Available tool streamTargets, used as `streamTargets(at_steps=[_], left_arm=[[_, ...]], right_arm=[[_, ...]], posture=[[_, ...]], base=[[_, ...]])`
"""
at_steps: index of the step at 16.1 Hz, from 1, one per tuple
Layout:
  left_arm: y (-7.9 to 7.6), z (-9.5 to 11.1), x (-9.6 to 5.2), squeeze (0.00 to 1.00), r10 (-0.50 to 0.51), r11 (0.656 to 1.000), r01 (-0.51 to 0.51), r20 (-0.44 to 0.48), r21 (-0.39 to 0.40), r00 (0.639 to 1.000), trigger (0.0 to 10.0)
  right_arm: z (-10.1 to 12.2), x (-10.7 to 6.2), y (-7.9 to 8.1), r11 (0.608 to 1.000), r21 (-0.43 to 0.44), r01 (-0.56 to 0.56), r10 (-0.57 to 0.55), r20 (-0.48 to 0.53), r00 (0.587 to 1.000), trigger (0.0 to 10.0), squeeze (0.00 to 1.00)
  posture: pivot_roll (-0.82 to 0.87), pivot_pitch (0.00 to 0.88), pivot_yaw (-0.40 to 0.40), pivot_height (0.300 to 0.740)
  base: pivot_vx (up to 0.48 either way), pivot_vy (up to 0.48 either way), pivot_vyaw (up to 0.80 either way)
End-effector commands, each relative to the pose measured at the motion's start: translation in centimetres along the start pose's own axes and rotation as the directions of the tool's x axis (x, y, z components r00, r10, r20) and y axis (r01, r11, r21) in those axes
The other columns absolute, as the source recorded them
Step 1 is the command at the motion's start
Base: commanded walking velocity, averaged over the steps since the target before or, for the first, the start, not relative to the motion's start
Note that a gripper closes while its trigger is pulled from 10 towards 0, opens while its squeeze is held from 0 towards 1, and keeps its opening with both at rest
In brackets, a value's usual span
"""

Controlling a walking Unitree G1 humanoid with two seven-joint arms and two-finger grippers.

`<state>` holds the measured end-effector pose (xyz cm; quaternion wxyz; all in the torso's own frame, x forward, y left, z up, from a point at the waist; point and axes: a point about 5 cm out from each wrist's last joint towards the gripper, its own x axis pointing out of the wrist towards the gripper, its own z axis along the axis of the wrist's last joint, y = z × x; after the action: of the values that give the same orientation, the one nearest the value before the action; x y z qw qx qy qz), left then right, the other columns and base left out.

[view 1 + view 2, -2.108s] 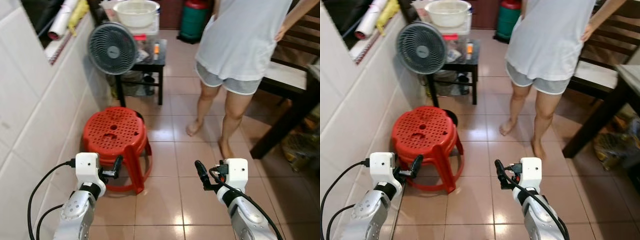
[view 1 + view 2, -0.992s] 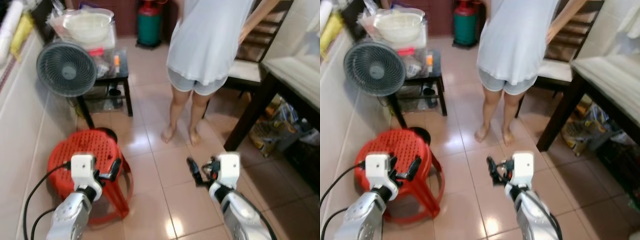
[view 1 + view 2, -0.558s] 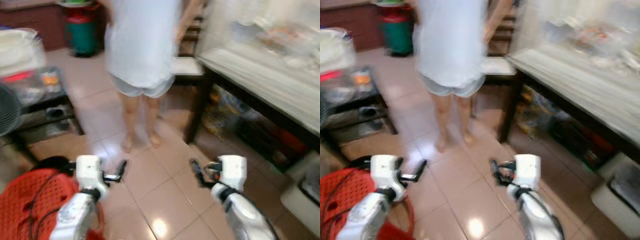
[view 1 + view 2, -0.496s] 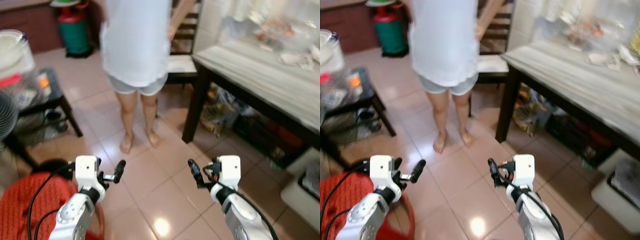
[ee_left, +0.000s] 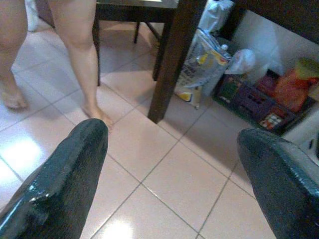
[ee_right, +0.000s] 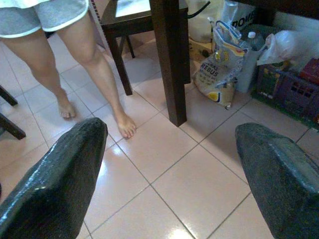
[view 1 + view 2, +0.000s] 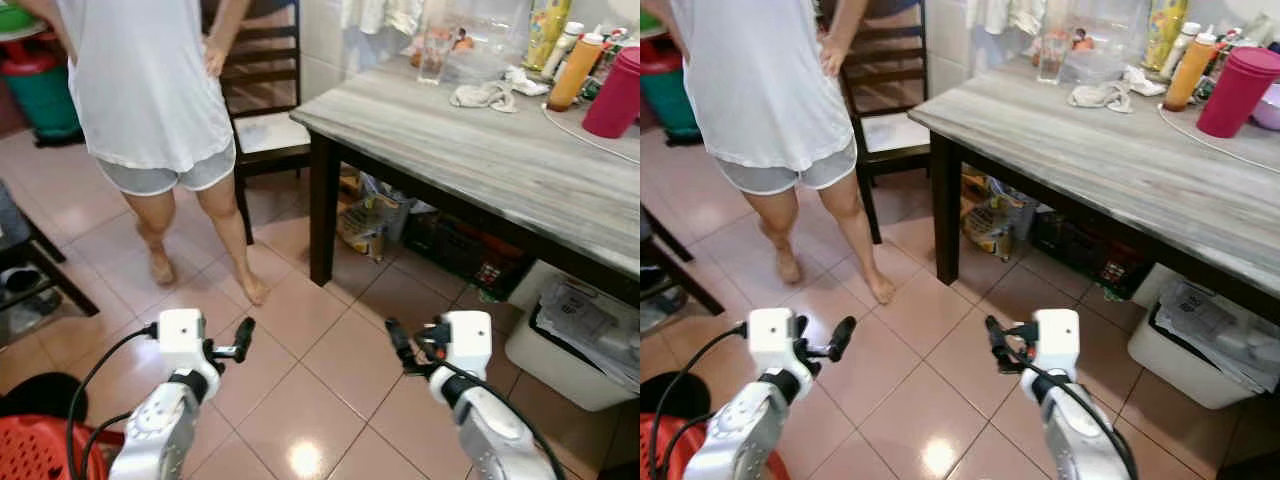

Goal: Setting the table

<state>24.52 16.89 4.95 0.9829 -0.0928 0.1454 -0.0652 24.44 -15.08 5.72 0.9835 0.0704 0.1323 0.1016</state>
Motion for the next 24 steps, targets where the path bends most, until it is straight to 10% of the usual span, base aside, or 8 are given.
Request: streamTargets(at_steps=[1,24], left_arm=[[0.54,-0.39,-0.11,0.00,0.029,0.999,-0.028,-0.029,0.016,0.999,10.0],[0.93,-0.12,0.14,0.00,0.031,0.997,-0.028,-0.052,0.065,0.998,10.0]], right_arm=[[-0.01,-0.09,-0.11,1.000,0.013,0.009,-0.009,-0.003,1.000,10.0,0.00],[-0.29,0.21,-0.29,0.997,0.060,0.053,-0.053,-0.015,0.999,10.0,0.00]], posture=[[-0.12,0.096,0.005,0.740],[-0.12,0.098,0.022,0.740]], base=[[0.000,0.000,0.00],[-0.174,0.000,-0.32]])
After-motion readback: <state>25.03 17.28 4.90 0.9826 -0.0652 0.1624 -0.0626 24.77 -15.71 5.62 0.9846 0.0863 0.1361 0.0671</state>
